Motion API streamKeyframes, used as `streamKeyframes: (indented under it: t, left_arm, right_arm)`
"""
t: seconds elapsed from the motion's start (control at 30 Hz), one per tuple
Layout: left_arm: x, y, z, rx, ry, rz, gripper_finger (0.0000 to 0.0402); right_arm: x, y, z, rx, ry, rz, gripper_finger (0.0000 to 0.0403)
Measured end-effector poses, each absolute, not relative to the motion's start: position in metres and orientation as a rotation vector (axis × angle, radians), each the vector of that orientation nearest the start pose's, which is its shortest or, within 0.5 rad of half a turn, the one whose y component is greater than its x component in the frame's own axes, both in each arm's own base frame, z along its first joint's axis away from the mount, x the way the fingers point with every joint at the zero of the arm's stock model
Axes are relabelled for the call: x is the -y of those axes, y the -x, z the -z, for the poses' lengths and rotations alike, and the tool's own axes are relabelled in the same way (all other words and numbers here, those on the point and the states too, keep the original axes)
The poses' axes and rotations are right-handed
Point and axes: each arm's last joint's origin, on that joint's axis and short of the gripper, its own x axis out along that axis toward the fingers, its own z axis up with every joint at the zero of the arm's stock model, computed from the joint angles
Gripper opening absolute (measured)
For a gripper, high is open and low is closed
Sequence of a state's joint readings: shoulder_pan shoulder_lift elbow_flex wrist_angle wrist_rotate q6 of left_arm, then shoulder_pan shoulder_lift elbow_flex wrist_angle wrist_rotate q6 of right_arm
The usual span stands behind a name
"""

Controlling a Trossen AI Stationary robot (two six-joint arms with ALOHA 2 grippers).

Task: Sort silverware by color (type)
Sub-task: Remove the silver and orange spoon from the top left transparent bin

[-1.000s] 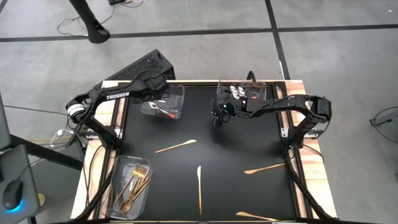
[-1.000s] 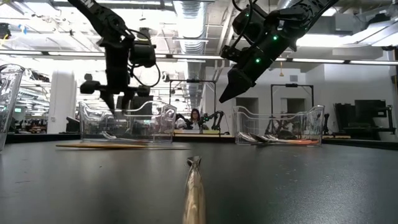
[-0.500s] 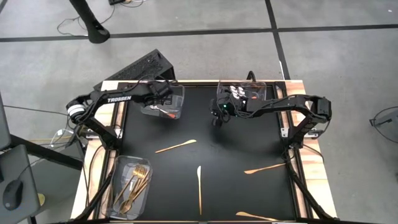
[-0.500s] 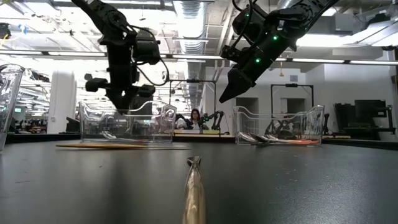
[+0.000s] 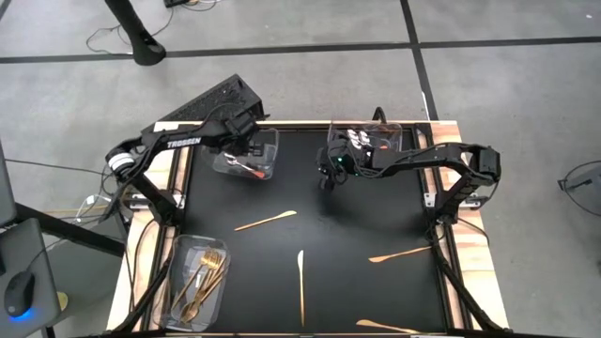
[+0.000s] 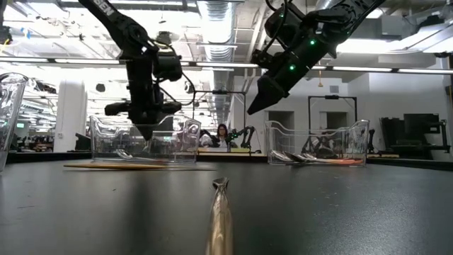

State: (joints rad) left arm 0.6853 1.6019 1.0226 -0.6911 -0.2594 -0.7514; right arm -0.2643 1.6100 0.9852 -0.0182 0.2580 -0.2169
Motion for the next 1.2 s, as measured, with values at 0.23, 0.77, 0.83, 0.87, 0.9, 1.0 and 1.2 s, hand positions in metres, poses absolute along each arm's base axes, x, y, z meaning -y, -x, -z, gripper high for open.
streamKeyframes:
  t: [0.23,0.77,0.83,0.87,0.9,1.0,1.2]
  left_arm:
    - [-0.205,-0.228,-0.195,-1.029,0.916,-1.181,0.0000]
    - [-0.221,-0.243,-0.177,-1.505,0.862,-1.009,0.0000]
    - [-0.221,-0.242,-0.177,-1.524,0.866,-0.982,0.0000]
    - [-0.220,-0.243,-0.177,-1.525,0.869,-0.970,0.0000]
    - [-0.220,-0.243,-0.177,-1.524,0.869,-0.965,0.0000]
    - [-0.221,-0.243,-0.178,-1.524,0.862,-0.970,0.0000]
    - [-0.221,-0.243,-0.177,-1.515,0.858,-0.976,0.0000]
  right_arm:
    - [0.096,-0.327,-0.215,-0.699,0.201,0.427,0.0123]
    - [0.096,-0.327,-0.215,-0.708,0.199,0.423,0.0123]
    - [0.096,-0.327,-0.215,-0.708,0.200,0.423,0.0123]
    - [0.097,-0.327,-0.215,-0.707,0.200,0.424,0.0123]
    - [0.098,-0.326,-0.215,-0.707,0.198,0.428,0.0123]
    - [0.100,-0.326,-0.215,-0.707,0.195,0.436,0.0123]
    - [0.103,-0.325,-0.215,-0.705,0.186,0.444,0.0123]
